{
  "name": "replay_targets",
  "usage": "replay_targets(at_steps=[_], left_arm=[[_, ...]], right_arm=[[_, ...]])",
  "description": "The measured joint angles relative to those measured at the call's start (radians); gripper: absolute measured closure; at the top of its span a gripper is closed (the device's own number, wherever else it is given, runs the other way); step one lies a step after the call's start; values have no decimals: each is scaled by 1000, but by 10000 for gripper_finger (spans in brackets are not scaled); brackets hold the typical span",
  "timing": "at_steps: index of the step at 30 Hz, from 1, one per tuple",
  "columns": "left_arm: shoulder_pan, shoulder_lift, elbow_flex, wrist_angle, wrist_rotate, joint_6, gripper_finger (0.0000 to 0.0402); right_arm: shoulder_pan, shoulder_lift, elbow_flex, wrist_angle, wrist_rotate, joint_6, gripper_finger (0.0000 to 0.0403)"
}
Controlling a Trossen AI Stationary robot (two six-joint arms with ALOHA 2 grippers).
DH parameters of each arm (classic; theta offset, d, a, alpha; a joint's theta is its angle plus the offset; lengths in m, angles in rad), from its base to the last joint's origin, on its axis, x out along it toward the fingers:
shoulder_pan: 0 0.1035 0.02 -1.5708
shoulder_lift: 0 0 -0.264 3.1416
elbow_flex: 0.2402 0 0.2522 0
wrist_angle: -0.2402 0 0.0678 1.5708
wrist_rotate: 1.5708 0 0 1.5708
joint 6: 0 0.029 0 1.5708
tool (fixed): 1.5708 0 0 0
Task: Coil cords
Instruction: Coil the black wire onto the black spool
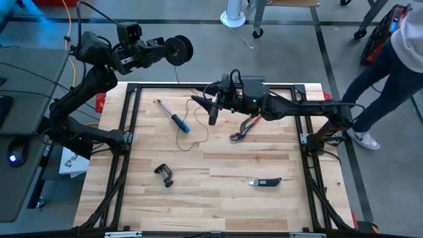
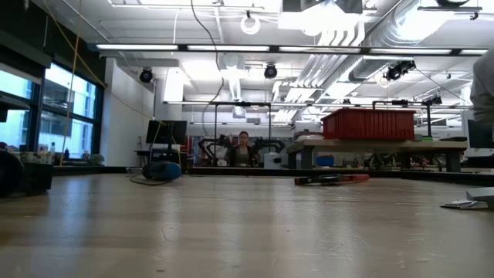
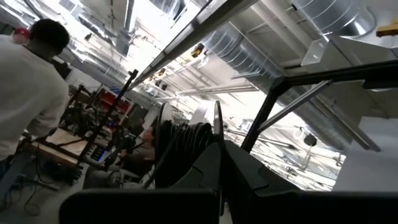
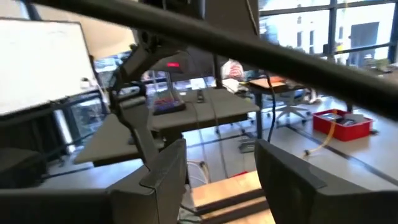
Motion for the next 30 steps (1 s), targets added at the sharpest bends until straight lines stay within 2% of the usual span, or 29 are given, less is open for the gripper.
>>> replay_targets(at_steps=[10, 18, 27, 30], left_arm=[[-23, 4, 0, -1, -6, 25, 401], [-40, 4, 0, -3, -8, 33, 401], [-64, 7, 0, -2, -11, 30, 401], [-75, 12, 0, -4, -11, 36, 401]], right_arm=[[-36, 61, 0, 26, -4, 8, 219], [-57, 100, 0, 116, -27, 27, 220], [-72, 113, 0, 105, -22, 14, 220], [-76, 119, 0, 96, -50, 52, 220]])
